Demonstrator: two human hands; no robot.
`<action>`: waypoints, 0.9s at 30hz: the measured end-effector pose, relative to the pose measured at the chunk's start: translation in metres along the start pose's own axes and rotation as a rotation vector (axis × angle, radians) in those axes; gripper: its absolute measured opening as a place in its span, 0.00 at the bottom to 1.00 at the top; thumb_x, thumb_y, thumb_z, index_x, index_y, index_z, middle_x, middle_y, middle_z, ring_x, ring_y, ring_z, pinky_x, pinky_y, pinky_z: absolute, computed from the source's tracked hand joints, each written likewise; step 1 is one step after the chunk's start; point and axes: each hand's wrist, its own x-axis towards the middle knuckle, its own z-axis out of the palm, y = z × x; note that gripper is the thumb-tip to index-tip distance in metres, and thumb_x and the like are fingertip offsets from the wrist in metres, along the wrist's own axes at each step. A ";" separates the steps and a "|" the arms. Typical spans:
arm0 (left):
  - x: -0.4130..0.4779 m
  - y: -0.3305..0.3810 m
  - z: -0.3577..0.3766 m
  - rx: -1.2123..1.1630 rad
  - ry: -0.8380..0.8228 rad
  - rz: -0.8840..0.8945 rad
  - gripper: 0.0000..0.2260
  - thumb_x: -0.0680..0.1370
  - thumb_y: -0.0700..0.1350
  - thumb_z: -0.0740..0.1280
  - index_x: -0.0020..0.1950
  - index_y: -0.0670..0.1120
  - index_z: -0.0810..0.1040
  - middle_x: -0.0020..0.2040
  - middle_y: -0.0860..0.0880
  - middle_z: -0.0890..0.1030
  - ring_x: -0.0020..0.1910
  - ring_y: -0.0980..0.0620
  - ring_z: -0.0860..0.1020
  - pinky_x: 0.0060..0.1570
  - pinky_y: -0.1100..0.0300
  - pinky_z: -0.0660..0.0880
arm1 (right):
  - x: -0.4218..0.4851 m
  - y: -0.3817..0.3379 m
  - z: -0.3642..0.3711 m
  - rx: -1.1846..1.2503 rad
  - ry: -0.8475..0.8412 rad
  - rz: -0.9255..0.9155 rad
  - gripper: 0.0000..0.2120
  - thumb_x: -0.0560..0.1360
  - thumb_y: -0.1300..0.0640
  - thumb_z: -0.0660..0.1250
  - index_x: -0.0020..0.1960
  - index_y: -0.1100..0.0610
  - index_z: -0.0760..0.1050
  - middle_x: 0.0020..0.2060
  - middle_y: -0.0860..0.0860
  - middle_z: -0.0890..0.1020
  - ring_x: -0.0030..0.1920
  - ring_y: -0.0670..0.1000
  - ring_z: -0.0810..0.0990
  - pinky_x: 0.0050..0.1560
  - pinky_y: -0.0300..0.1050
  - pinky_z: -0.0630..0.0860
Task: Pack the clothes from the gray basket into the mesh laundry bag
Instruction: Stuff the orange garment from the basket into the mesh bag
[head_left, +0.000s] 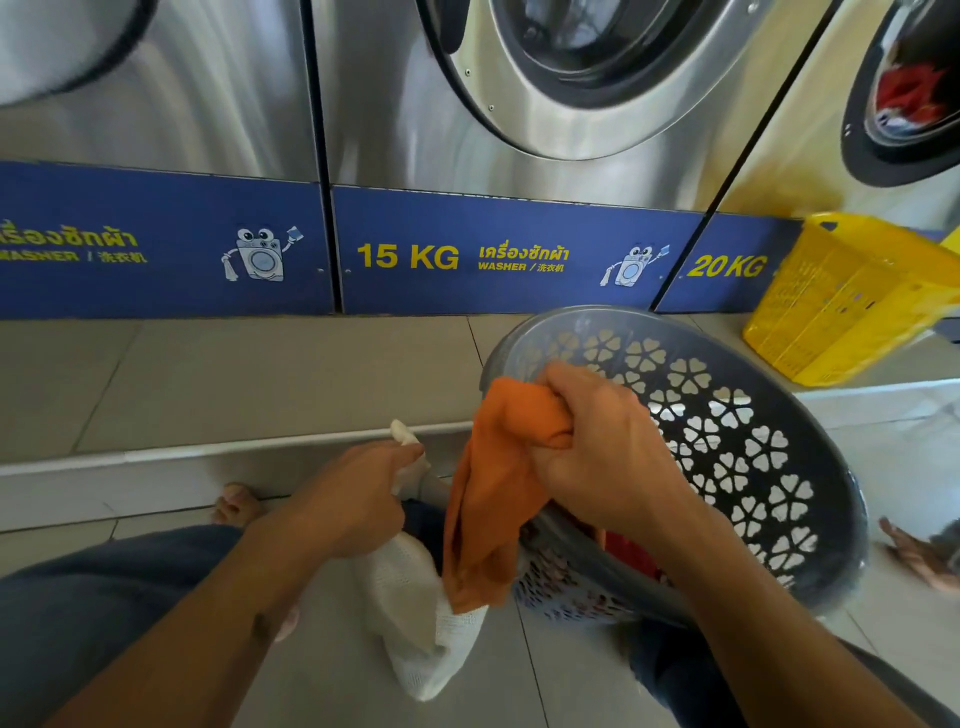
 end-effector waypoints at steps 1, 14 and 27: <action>-0.001 -0.002 -0.002 -0.027 -0.006 -0.015 0.31 0.73 0.38 0.68 0.75 0.54 0.66 0.73 0.49 0.69 0.69 0.47 0.70 0.64 0.58 0.69 | -0.002 -0.009 -0.001 -0.079 0.080 -0.054 0.10 0.67 0.56 0.68 0.44 0.49 0.69 0.39 0.47 0.74 0.38 0.51 0.74 0.36 0.49 0.73; -0.024 -0.027 -0.015 -0.028 -0.014 -0.112 0.32 0.76 0.37 0.65 0.77 0.55 0.60 0.76 0.49 0.62 0.71 0.47 0.66 0.66 0.58 0.65 | -0.016 0.030 0.040 0.152 -0.421 0.318 0.41 0.69 0.41 0.75 0.74 0.38 0.55 0.68 0.52 0.67 0.65 0.56 0.72 0.60 0.55 0.77; -0.028 -0.019 -0.019 -0.055 -0.028 -0.086 0.30 0.76 0.37 0.64 0.76 0.54 0.62 0.74 0.49 0.66 0.69 0.48 0.68 0.56 0.64 0.66 | -0.020 -0.035 0.035 -0.137 0.027 -0.147 0.11 0.68 0.53 0.61 0.50 0.51 0.69 0.43 0.48 0.74 0.40 0.52 0.74 0.37 0.51 0.74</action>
